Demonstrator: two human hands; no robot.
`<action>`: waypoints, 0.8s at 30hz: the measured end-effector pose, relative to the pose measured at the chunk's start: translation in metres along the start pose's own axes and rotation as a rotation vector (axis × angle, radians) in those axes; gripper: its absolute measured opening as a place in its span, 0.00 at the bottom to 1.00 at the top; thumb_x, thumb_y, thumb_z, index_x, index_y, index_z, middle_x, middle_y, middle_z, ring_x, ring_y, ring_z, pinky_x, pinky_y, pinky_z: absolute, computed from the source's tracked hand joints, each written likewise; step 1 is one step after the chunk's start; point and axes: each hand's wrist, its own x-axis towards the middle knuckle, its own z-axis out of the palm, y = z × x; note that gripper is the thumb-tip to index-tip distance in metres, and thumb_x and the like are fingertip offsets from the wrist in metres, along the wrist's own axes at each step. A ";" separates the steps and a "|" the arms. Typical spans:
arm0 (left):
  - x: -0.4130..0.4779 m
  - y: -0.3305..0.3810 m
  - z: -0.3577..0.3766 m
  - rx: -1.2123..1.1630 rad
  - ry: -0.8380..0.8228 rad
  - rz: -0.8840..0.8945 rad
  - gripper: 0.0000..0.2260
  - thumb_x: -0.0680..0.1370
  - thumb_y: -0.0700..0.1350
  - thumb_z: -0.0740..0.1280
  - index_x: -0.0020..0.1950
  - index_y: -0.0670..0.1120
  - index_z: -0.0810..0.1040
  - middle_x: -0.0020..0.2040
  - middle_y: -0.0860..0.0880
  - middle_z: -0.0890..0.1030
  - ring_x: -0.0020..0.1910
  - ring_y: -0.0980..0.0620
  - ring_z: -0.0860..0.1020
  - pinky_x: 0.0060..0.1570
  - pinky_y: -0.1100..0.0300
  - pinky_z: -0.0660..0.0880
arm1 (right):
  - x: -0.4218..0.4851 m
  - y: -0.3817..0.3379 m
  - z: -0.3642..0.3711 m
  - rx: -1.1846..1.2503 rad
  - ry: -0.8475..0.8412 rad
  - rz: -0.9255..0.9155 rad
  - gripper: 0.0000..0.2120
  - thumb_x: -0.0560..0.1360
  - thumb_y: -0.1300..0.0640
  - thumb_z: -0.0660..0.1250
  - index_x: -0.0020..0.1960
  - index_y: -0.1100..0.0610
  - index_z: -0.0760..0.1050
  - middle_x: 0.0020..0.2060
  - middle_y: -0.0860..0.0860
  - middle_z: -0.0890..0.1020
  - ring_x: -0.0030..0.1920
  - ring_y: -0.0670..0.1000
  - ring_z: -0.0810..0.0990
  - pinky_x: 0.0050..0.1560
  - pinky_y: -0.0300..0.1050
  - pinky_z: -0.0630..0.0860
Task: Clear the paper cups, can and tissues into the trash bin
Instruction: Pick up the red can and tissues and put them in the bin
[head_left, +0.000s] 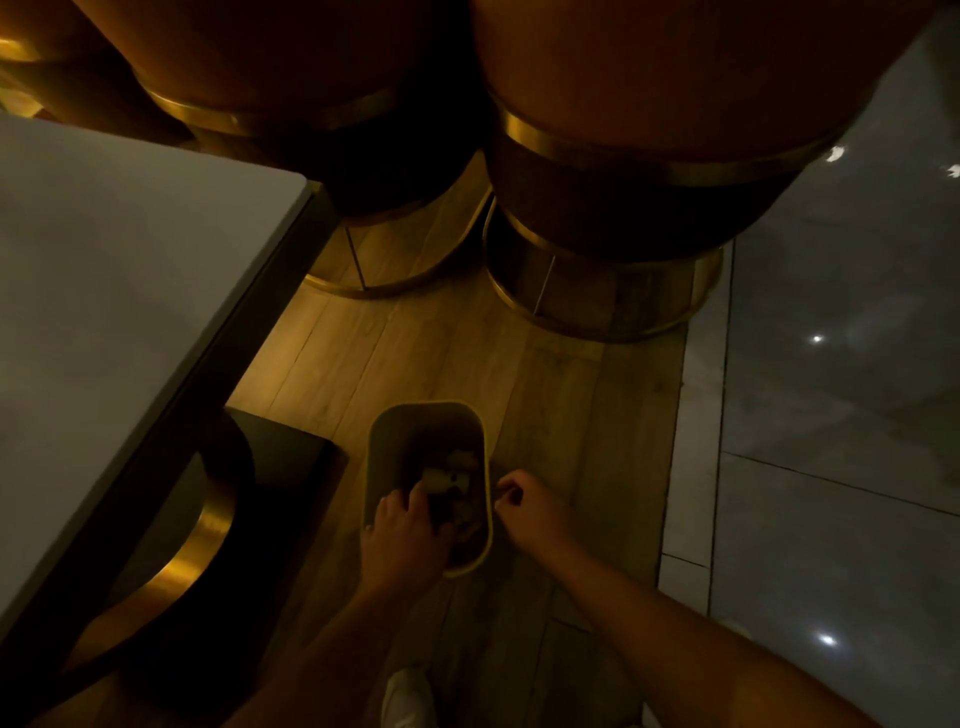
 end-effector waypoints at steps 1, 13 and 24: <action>-0.004 0.003 -0.002 0.014 -0.002 0.000 0.30 0.76 0.58 0.62 0.75 0.52 0.58 0.69 0.46 0.69 0.68 0.45 0.68 0.63 0.44 0.71 | -0.003 0.002 -0.004 -0.005 0.003 -0.007 0.11 0.75 0.60 0.65 0.57 0.57 0.75 0.52 0.54 0.81 0.53 0.54 0.79 0.51 0.46 0.74; -0.057 0.062 -0.023 0.075 -0.070 0.091 0.30 0.75 0.61 0.60 0.75 0.55 0.56 0.73 0.46 0.64 0.73 0.44 0.63 0.67 0.40 0.66 | -0.051 0.024 -0.076 -0.086 0.009 -0.059 0.16 0.76 0.58 0.64 0.64 0.55 0.71 0.60 0.55 0.77 0.59 0.55 0.77 0.58 0.49 0.74; -0.080 0.125 -0.006 0.182 -0.133 0.232 0.31 0.77 0.58 0.60 0.77 0.52 0.53 0.76 0.44 0.61 0.74 0.43 0.62 0.68 0.38 0.65 | -0.099 0.082 -0.147 -0.166 0.099 -0.058 0.14 0.78 0.57 0.61 0.63 0.56 0.72 0.55 0.55 0.79 0.53 0.54 0.77 0.46 0.41 0.67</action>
